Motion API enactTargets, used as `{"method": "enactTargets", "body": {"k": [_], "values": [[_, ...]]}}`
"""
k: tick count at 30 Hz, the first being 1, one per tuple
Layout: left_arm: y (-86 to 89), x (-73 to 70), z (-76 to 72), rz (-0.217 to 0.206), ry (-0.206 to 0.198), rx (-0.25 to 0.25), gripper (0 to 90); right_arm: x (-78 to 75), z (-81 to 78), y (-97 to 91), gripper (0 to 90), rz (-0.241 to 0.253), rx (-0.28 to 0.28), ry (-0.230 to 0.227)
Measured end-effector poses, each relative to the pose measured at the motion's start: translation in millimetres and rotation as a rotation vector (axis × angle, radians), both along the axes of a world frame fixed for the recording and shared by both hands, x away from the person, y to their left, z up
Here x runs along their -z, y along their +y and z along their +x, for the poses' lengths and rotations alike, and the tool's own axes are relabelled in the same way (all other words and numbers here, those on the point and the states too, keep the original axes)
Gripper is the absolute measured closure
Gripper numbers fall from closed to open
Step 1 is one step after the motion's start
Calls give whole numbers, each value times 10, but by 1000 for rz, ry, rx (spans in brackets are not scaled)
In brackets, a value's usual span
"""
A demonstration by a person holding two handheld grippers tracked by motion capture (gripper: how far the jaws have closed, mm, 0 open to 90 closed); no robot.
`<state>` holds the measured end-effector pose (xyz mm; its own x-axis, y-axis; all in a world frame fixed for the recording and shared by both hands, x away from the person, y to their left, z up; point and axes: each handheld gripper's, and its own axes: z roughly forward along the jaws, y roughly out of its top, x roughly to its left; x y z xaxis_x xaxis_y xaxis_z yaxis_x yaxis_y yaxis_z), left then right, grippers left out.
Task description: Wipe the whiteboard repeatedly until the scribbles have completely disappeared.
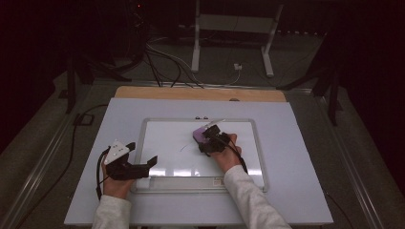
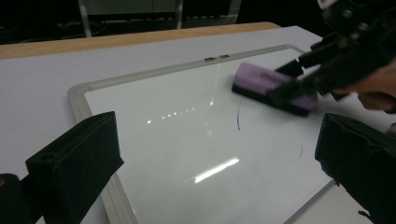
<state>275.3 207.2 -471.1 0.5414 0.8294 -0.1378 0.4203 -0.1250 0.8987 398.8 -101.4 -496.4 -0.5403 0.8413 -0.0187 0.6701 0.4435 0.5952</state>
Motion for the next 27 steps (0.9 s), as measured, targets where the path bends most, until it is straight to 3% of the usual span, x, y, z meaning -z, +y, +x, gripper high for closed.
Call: {"method": "enactTargets", "body": {"k": [2,5,10,11,12,14,16,18,24,25,27], "values": [[-1,3,2,2,1,0,10,2,67,-2,416,4,28,1],[-10,10,9,3,3,1,11,10,92,76,416,17,21,-2],[-28,17,23,4,6,5,10,-4,-49,440,416,13,-125,17],[-25,16,24,3,5,4,10,-10,-158,612,416,10,-201,23],[-22,15,24,2,5,5,10,-10,-158,612,416,10,-201,23],[-15,15,22,1,5,3,11,-13,-269,734,416,8,-274,25],[-11,16,22,3,5,3,10,-18,-315,763,416,2,-303,26],[-16,14,15,5,5,5,10,-17,-261,703,416,-4,-279,22],[-16,21,17,10,8,4,10,-28,74,110,416,-29,17,29],[-19,20,18,10,6,5,10,-30,108,16,416,-22,46,39],[-29,21,20,11,7,8,11,-35,110,-53,416,-22,41,48]]}}
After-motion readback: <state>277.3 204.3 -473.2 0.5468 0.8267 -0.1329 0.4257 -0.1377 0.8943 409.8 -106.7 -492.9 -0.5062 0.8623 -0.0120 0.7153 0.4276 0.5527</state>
